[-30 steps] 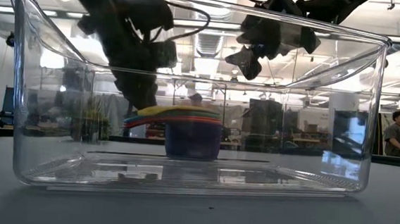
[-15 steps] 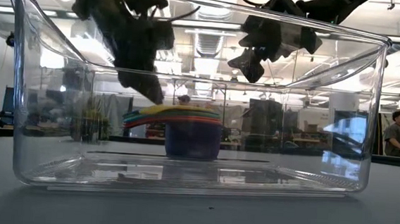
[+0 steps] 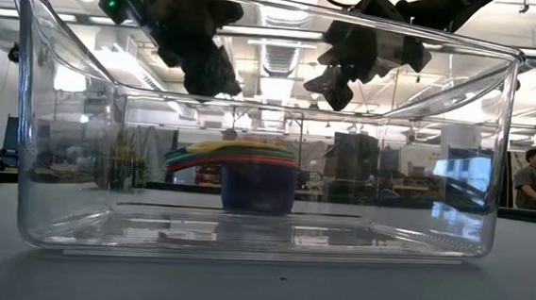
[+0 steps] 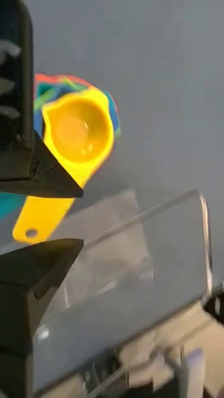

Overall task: Nest measuring cups in basket
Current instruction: Adjust the nested measuring cups, then stack the yellow measuring cup on top of the blue measuring cup

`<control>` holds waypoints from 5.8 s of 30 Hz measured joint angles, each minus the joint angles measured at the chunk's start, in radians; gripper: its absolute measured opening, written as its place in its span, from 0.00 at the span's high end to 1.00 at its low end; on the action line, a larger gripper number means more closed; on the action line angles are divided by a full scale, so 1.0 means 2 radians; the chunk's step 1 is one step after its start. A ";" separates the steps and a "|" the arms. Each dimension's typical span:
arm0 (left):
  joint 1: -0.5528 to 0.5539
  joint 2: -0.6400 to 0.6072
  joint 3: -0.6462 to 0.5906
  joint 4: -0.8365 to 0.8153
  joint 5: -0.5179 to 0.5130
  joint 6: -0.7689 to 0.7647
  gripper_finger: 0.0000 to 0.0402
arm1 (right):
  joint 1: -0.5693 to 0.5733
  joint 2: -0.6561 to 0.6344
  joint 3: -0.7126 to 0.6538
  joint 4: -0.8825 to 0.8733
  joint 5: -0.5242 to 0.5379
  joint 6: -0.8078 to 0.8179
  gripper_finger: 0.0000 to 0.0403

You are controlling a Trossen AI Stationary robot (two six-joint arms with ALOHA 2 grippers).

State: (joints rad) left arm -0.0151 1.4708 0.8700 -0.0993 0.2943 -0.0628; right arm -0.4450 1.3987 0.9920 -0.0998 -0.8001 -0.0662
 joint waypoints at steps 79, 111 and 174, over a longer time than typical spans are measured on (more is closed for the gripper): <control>-0.015 -0.018 0.049 -0.249 -0.115 0.063 1.00 | 0.000 0.000 0.000 -0.038 0.009 -0.008 0.38; -0.024 -0.109 -0.167 -0.173 -0.160 -0.388 0.56 | 0.000 0.000 0.000 -0.013 0.009 -0.006 0.38; -0.008 0.156 0.340 -0.399 -0.167 0.285 1.00 | 0.055 -0.187 -0.104 0.026 0.115 0.021 0.38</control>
State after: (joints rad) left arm -0.0316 1.7828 1.5492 -0.8980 -0.0405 0.5066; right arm -0.3345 1.0255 0.7849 -0.0474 -0.5699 -0.0250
